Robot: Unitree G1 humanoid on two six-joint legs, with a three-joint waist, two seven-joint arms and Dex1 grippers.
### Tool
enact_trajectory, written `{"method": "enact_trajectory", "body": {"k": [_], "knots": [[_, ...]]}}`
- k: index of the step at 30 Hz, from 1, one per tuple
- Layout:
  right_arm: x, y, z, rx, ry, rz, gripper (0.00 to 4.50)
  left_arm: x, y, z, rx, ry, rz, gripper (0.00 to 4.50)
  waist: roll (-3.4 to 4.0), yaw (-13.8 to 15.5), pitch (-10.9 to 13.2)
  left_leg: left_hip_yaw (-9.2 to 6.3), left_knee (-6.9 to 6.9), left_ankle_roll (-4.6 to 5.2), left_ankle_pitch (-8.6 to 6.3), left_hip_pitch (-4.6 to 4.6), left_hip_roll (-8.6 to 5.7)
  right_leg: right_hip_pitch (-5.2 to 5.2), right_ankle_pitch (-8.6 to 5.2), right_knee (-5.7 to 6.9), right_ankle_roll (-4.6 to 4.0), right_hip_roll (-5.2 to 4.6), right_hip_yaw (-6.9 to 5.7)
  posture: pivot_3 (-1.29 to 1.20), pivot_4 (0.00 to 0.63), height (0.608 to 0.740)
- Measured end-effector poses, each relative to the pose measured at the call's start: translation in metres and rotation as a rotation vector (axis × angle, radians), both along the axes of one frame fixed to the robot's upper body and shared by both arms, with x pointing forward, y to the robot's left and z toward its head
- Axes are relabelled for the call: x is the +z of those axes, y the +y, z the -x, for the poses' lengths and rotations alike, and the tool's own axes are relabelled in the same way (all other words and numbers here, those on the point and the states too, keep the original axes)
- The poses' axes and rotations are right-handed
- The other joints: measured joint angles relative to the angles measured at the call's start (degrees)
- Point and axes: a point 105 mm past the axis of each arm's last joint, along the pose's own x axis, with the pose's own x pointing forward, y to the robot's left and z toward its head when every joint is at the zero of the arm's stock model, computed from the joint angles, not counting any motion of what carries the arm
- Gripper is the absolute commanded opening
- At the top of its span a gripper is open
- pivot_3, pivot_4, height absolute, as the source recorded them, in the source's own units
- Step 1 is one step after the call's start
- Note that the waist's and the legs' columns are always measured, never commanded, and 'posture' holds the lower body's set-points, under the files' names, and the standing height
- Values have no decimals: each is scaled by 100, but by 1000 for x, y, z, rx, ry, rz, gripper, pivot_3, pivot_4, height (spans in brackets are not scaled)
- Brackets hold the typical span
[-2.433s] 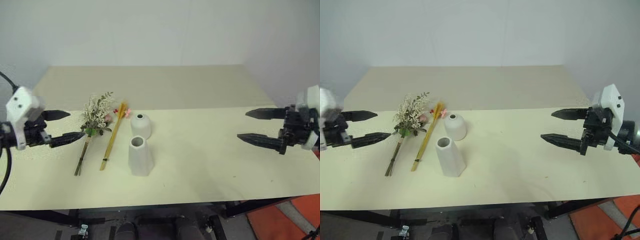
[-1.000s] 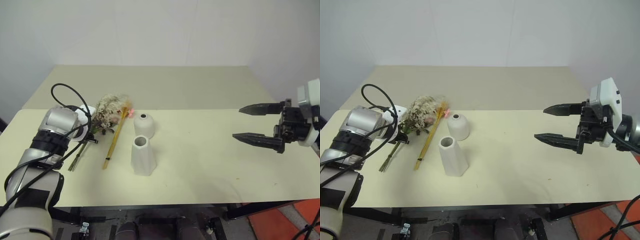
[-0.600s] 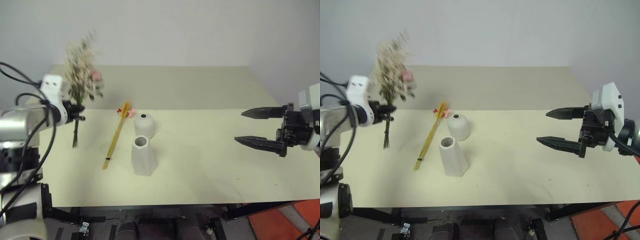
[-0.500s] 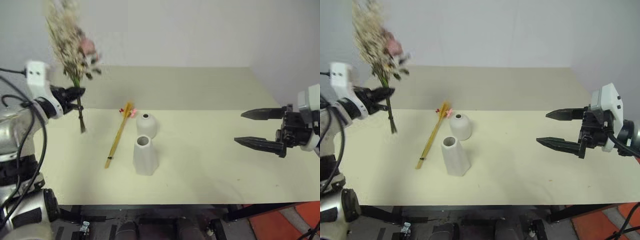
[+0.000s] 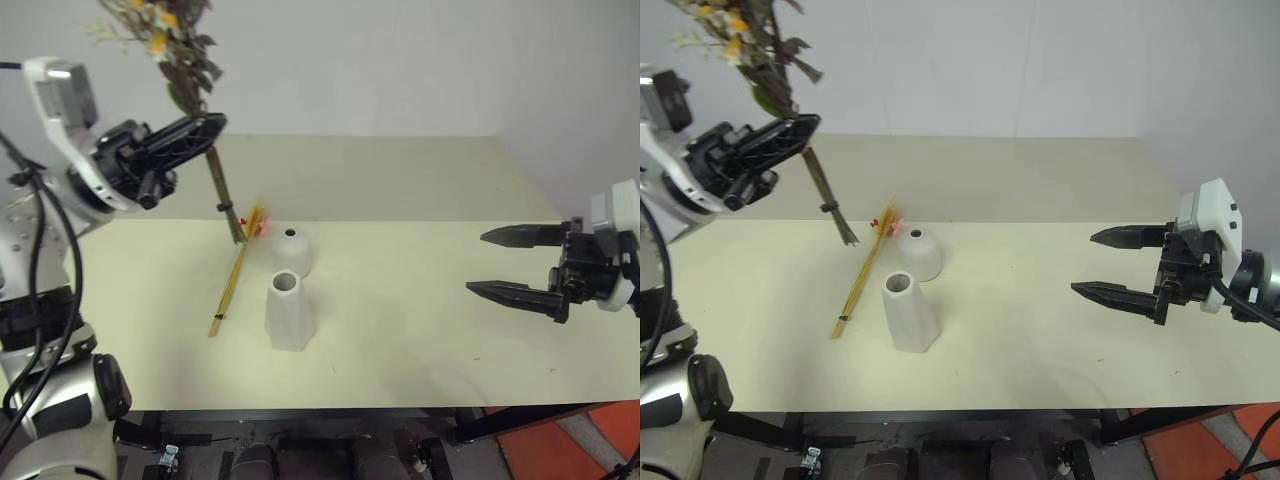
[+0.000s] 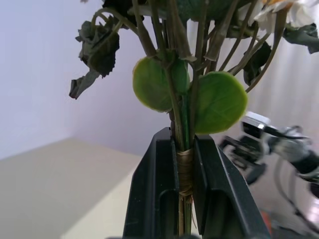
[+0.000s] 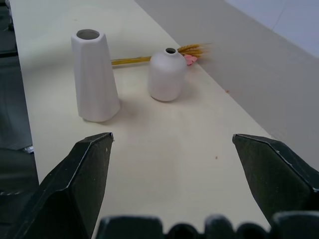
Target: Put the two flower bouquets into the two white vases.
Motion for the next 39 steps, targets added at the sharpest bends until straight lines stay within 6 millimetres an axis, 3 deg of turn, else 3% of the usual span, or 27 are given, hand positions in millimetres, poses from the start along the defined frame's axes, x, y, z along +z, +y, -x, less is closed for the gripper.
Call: {"method": "enact_trajectory", "body": {"k": [7,11,39], "knots": [[0,0,4,-13,-7,-13,4500,-11,-37,-3,-183,47,1,114,0,-8,0,-2,-1,0,0,-2,-1,-1,0,-2,0,1,1,0,150,740],[-1,-1,7,-31,-11,-9,4500,-13,-46,1,-242,47,-21,114,0,-27,0,-2,-2,0,0,-2,-1,-2,0,-2,1,1,2,0,150,740],[1,2,11,-40,-19,-23,4500,-41,-52,1,-278,47,-124,114,0,-16,0,-4,-3,1,0,-2,-1,-1,-2,-8,1,1,2,0,150,740]]}}
